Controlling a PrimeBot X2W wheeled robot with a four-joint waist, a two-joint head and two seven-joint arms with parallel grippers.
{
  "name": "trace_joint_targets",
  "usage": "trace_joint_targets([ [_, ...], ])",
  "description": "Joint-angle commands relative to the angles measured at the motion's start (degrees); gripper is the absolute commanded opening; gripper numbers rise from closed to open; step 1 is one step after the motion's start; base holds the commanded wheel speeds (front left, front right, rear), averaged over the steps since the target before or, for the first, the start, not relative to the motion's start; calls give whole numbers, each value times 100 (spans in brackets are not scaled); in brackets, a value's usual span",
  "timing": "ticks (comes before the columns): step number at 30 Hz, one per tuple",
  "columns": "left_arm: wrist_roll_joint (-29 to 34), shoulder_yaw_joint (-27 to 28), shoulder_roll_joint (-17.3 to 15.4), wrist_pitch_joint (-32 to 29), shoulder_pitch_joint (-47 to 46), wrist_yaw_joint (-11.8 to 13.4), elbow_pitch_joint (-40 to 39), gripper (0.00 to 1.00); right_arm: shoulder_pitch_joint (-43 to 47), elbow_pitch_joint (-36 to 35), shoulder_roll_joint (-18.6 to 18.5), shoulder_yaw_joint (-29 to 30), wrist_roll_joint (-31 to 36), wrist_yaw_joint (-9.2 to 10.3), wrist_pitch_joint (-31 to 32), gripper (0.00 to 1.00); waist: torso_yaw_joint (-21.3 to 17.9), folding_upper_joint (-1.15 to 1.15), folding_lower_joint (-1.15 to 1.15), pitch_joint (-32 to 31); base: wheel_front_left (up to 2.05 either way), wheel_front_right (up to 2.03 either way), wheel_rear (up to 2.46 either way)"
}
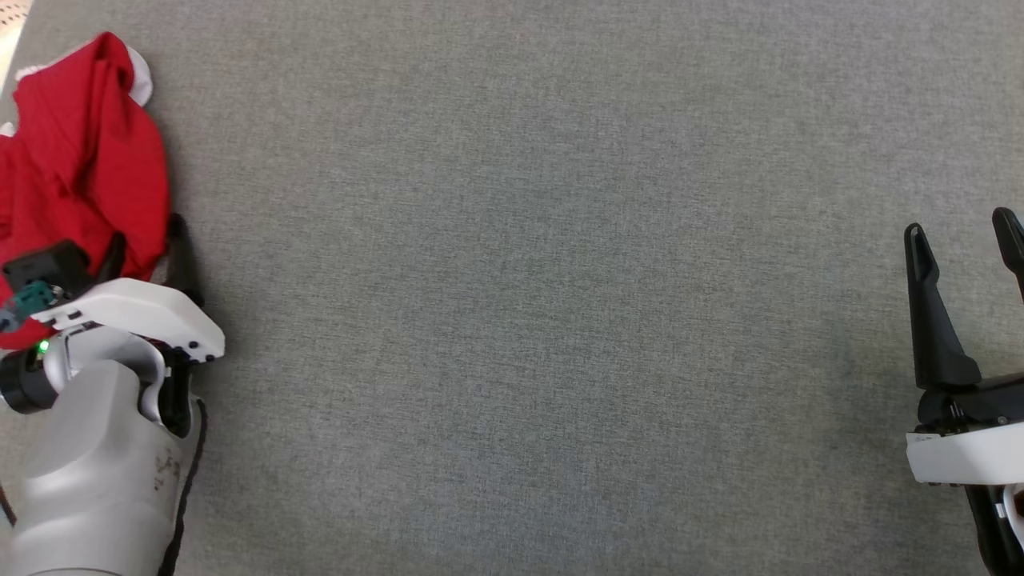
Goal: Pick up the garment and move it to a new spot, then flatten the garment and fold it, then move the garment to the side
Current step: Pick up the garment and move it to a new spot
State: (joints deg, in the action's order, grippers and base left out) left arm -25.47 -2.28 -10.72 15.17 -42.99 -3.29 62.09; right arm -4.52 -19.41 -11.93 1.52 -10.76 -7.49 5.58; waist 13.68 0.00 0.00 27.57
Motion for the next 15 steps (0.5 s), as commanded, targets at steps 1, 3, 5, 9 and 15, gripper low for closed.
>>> trace_joint_targets([
  [1, 12, 25, -55, -6, -76, 0, 12, 45, -44, 6, 5, 18, -32, 0, -36, 100, -43, 0, 0, 34, 0, 0, 0],
  [3, 74, 96, -103, -4, -73, 35, -119, 0, -45, 57, 19, 40, -29, 0, -74, 100, -40, 0, 0, -20, 0, 0, 0],
  [5, 246, 235, -176, 1, 118, 99, -633, 0, -20, 149, 49, 38, -32, 1, -137, 100, -43, 0, 0, -194, 0, 0, 0],
  [9, 570, 457, -132, 2, 488, 209, -1748, 0, 72, 254, 139, 42, -45, 0, -234, 100, -39, 0, 0, -525, 0, 0, 0],
  [15, 1108, 576, 68, 2, 1470, 302, -3543, 0, 345, 393, 306, 2, -25, 0, -307, 100, -93, 0, 0, -1255, 0, 0, 0],
])
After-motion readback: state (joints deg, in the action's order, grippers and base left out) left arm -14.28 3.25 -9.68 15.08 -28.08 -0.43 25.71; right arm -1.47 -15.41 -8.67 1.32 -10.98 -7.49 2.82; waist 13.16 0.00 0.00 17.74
